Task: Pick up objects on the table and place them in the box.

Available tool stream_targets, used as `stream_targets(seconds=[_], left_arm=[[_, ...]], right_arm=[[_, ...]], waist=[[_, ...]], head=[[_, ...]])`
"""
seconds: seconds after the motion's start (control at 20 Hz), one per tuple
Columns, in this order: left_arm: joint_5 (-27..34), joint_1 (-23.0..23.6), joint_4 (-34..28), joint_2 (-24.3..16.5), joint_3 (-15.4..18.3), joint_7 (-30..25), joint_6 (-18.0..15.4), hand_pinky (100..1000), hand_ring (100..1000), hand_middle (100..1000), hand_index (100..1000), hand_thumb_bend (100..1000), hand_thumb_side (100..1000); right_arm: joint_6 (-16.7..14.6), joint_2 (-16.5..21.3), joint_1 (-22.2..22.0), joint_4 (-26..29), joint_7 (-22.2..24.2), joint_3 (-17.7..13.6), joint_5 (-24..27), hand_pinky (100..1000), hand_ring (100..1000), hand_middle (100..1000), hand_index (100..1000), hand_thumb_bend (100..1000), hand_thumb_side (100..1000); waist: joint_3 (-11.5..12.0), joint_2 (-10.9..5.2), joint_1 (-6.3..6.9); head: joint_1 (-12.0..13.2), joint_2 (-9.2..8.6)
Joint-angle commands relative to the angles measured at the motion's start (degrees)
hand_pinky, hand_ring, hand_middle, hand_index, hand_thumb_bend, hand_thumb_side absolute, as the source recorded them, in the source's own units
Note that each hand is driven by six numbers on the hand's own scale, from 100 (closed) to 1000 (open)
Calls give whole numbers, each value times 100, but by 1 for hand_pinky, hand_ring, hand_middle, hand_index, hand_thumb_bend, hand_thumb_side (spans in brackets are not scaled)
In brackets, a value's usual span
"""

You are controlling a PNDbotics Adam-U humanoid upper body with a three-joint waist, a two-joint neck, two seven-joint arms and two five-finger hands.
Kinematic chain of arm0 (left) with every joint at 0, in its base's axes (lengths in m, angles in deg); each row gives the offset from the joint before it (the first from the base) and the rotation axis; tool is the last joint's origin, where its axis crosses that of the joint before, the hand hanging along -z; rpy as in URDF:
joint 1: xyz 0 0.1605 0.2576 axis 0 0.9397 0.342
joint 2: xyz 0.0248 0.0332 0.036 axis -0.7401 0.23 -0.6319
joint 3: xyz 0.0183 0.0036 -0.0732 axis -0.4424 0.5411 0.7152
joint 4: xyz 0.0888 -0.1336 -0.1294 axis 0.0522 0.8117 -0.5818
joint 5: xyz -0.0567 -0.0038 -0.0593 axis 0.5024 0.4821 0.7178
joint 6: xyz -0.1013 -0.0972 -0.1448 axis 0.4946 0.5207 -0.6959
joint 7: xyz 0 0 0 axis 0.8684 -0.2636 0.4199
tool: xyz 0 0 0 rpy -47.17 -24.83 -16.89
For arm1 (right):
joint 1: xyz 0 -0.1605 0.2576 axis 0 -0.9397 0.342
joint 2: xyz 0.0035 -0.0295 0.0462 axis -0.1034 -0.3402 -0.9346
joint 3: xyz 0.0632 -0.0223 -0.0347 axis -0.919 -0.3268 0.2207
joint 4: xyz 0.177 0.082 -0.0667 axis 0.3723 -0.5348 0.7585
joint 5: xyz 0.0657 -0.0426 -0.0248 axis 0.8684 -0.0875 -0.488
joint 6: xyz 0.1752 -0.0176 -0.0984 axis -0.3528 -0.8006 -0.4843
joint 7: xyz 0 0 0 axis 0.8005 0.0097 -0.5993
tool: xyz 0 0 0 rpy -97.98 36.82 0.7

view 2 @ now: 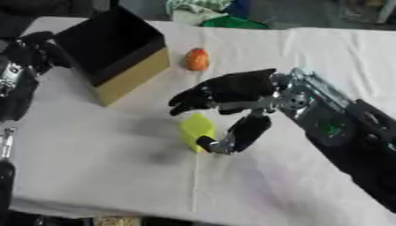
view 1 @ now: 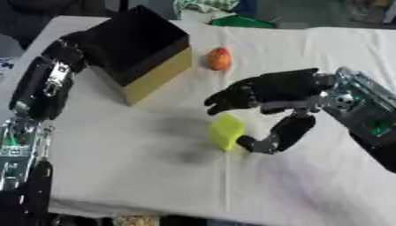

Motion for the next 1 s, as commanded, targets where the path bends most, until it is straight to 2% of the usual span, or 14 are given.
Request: stream_targets(seconds=[0.05, 0.5, 0.7, 0.8, 0.85, 1.0], left_arm=[[21, -79, -80, -91, 23, -11, -13, 701, 629, 614, 853, 100, 759], [26, -74, -90, -89, 25, -20, -10, 701, 629, 614, 854, 100, 760], [30, -73, -92, -86, 26, -21, -8, 701, 628, 614, 855, 100, 760], [32, -74, -95, -85, 25, -25, -8, 701, 628, 614, 856, 100, 760], [33, -74, -96, -85, 24, -28, -9, 701, 628, 613, 856, 100, 761], [36, -74, -97, -85, 25, -35, -10, 701, 628, 614, 856, 100, 761]], right_arm=[[-1300, -4, 83, -63, 1174, -47, -82, 948, 936, 972, 1000, 100, 716], [-1338, -70, 69, -172, 1201, -5, -127, 946, 915, 905, 1000, 100, 711], [-1330, -112, 41, -221, 1270, 36, -72, 949, 902, 877, 1000, 100, 737], [-1325, -136, 23, -250, 1317, 51, -53, 950, 899, 867, 1000, 100, 711], [-1323, -146, 11, -268, 1342, 55, -52, 951, 898, 866, 1000, 100, 747], [-1322, -183, -26, -347, 1403, 62, -66, 952, 896, 863, 1000, 100, 756]], waist=[[9, -85, 16], [6, -80, 11], [6, -78, 13], [5, -74, 15], [5, -71, 16], [5, -66, 19]], head=[[-5, 18], [4, 27], [0, 29], [1, 27], [1, 27], [-2, 27]])
